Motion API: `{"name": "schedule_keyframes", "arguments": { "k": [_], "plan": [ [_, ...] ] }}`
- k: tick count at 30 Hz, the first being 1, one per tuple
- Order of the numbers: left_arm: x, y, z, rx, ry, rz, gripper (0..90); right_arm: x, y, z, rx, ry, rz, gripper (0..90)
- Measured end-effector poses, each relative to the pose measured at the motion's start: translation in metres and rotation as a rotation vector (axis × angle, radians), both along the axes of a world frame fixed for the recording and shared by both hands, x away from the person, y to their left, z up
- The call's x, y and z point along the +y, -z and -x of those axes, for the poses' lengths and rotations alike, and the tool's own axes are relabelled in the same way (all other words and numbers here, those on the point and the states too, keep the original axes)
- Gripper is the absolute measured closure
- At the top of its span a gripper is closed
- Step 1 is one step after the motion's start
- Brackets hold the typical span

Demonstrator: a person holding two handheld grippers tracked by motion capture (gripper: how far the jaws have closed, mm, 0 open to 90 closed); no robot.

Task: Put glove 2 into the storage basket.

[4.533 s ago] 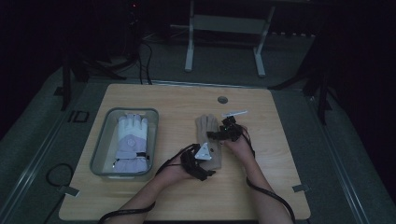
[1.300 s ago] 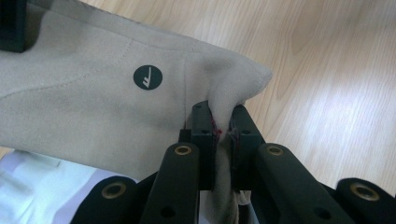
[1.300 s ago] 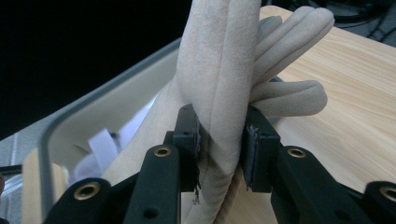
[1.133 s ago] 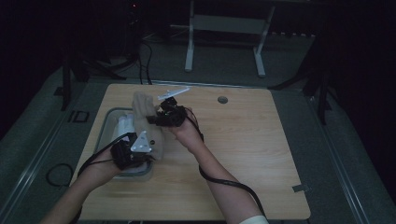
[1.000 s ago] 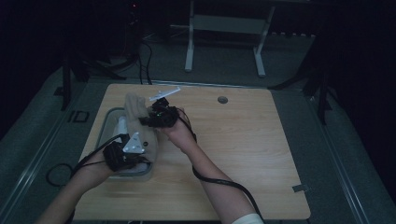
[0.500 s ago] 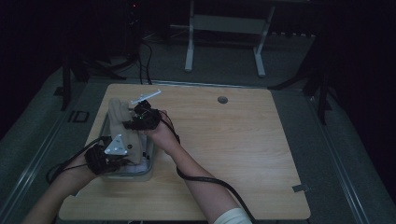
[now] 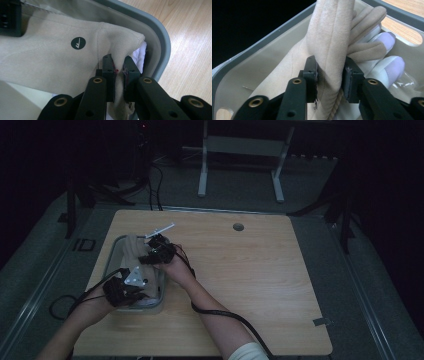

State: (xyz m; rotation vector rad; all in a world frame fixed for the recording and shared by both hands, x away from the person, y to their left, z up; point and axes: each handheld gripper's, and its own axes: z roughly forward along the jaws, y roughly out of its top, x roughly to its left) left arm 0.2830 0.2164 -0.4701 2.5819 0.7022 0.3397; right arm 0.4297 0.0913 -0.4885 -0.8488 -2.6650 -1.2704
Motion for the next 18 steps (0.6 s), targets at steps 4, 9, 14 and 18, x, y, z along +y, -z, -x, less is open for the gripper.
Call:
{"name": "schedule_keyframes", "arguments": {
  "k": [4,9,14,18],
  "plan": [
    [0.000,0.006,-0.003,0.022,-0.005,0.020,82.6,-0.003,0.002,-0.002,-0.013,0.002,0.011,58.5],
    [0.002,0.006,-0.004,0.027,-0.006,0.033,82.6,-0.011,-0.006,-0.008,-0.059,0.052,0.004,58.5],
    [0.002,0.008,-0.004,0.025,-0.010,0.049,81.1,-0.012,-0.011,-0.010,-0.127,0.089,0.066,54.8],
    [0.004,0.009,-0.004,0.039,-0.018,0.076,78.1,-0.013,-0.011,-0.012,-0.109,0.091,0.058,50.2]
  ]
}}
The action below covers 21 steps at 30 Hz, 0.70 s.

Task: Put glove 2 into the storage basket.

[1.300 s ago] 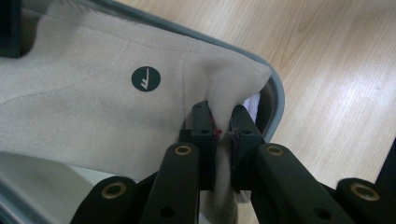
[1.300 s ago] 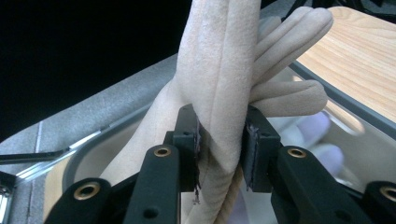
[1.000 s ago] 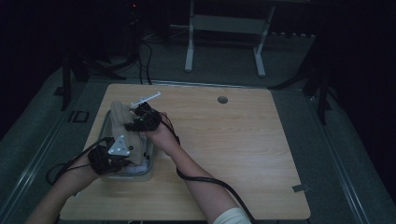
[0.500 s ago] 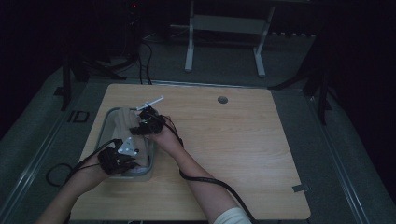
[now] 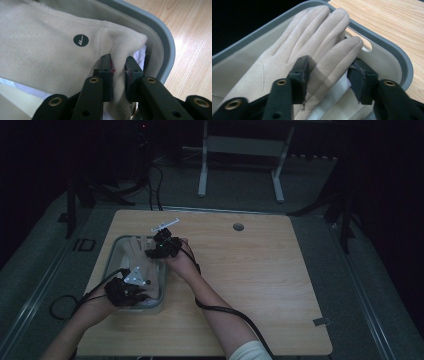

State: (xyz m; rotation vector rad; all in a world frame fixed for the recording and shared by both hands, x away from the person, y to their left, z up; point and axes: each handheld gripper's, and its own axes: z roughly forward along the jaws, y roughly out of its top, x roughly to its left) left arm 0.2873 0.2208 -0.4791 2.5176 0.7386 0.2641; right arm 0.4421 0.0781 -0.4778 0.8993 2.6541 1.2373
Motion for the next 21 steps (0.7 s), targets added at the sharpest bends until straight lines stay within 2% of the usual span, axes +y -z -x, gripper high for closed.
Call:
{"name": "schedule_keyframes", "arguments": {
  "k": [1,2,4,5,7,8,10,12,15,16,18,19,21],
  "plan": [
    [0.000,0.000,0.000,0.000,0.000,0.000,72.2,0.000,0.000,0.000,0.000,0.000,0.000,50.2],
    [0.000,-0.001,0.001,0.000,-0.006,0.018,68.5,-0.004,-0.004,0.000,0.006,-0.005,-0.032,45.1],
    [0.000,-0.002,0.001,-0.003,-0.007,0.021,60.3,-0.006,-0.006,0.000,0.003,-0.007,-0.039,42.0],
    [0.000,-0.005,0.001,-0.022,-0.024,0.041,55.4,-0.011,-0.010,0.001,-0.002,-0.006,-0.065,36.4],
    [-0.001,-0.009,0.001,-0.046,-0.064,0.055,44.1,-0.015,-0.014,0.000,0.004,-0.005,-0.076,28.2],
    [-0.002,-0.011,0.001,-0.048,-0.081,0.066,37.7,-0.017,-0.014,0.001,0.006,-0.005,-0.079,27.6],
    [-0.003,-0.013,0.001,-0.053,-0.102,0.073,26.8,-0.020,-0.015,0.003,0.018,-0.021,-0.076,20.3],
    [-0.004,-0.016,0.001,-0.052,-0.113,0.092,18.1,-0.023,-0.016,0.007,0.016,-0.034,-0.073,19.7],
    [-0.006,-0.020,0.001,-0.082,-0.116,0.133,14.1,-0.029,-0.020,0.013,0.006,-0.055,-0.091,18.3],
    [-0.006,-0.020,0.001,-0.082,-0.116,0.133,13.7,-0.029,-0.020,0.013,0.006,-0.055,-0.091,18.3],
    [-0.008,-0.023,0.000,-0.117,-0.149,0.187,12.6,-0.038,-0.024,0.019,-0.007,-0.058,-0.098,17.5],
    [-0.009,-0.023,0.000,-0.127,-0.155,0.201,12.5,-0.042,-0.025,0.021,-0.013,-0.061,-0.103,17.4],
    [-0.009,-0.023,0.000,-0.127,-0.162,0.216,12.5,-0.046,-0.026,0.022,-0.020,-0.065,-0.104,17.4]
  ]
}}
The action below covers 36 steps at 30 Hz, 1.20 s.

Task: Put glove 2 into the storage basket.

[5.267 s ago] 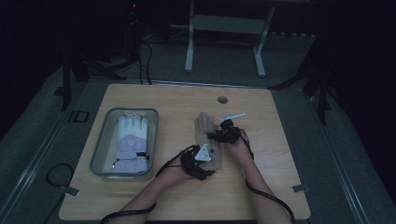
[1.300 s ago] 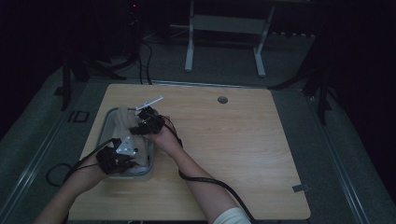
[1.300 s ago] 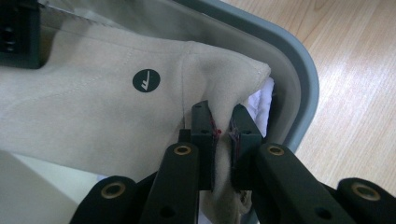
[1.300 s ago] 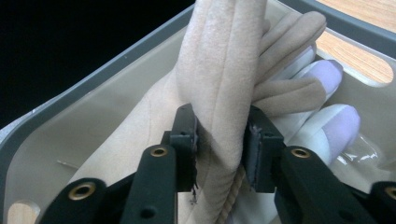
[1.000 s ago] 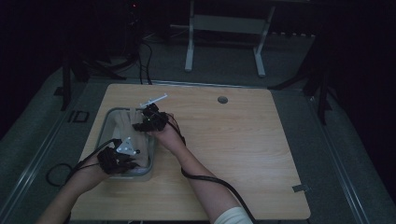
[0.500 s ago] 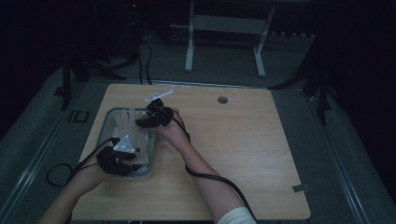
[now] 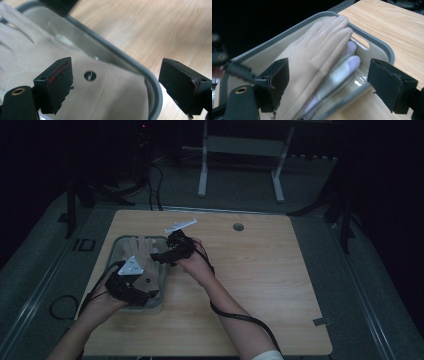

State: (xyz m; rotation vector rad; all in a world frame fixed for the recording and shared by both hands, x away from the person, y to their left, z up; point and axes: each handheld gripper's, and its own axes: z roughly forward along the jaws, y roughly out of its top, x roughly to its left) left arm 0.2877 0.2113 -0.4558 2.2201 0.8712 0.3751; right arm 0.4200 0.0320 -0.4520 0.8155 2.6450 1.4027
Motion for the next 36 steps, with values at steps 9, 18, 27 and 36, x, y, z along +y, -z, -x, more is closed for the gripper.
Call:
{"name": "schedule_keyframes", "arguments": {
  "k": [9,18,27,36],
  "plan": [
    [-0.023,0.002,0.007,-0.040,0.013,0.035,12.8,-0.042,0.005,0.017,-0.048,-0.005,0.030,17.4],
    [-0.060,0.010,0.020,-0.054,0.133,0.023,12.8,-0.073,0.023,0.026,-0.029,-0.001,0.052,17.4],
    [-0.098,0.031,0.034,-0.030,0.273,0.011,12.9,-0.098,0.039,0.032,-0.027,0.011,0.053,17.7],
    [-0.122,0.057,0.034,0.021,0.360,0.006,12.9,-0.133,0.057,0.041,-0.049,0.029,0.066,17.7]
  ]
}}
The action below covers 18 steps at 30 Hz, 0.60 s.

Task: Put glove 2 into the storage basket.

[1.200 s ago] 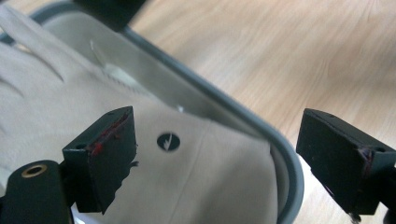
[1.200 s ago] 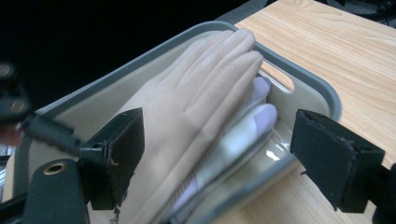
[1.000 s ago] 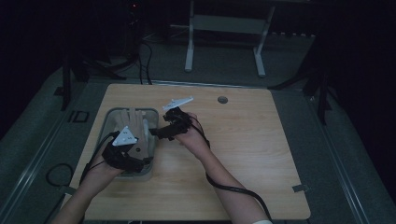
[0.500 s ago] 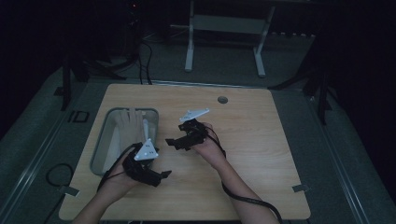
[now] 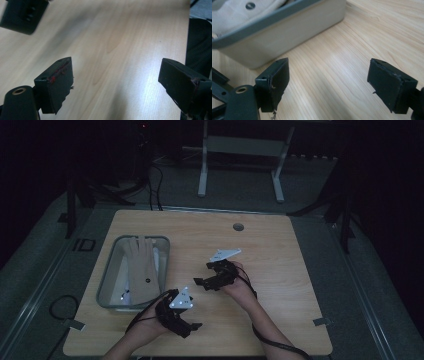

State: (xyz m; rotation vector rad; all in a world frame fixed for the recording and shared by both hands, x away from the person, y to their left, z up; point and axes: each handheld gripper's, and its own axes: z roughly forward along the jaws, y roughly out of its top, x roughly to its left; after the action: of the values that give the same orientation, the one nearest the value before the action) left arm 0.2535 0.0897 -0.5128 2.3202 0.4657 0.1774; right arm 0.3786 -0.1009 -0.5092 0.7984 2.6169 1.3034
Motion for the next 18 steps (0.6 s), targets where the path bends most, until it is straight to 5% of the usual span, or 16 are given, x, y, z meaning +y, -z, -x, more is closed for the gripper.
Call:
{"name": "schedule_keyframes", "arguments": {
  "k": [8,18],
  "plan": [
    [-0.017,0.021,0.001,0.035,0.080,-0.044,12.9,-0.027,0.019,0.012,-0.007,-0.010,0.019,17.0],
    [-0.026,0.033,-0.002,0.053,0.107,-0.018,12.9,-0.050,0.034,0.025,-0.038,0.004,0.070,16.4]
  ]
}}
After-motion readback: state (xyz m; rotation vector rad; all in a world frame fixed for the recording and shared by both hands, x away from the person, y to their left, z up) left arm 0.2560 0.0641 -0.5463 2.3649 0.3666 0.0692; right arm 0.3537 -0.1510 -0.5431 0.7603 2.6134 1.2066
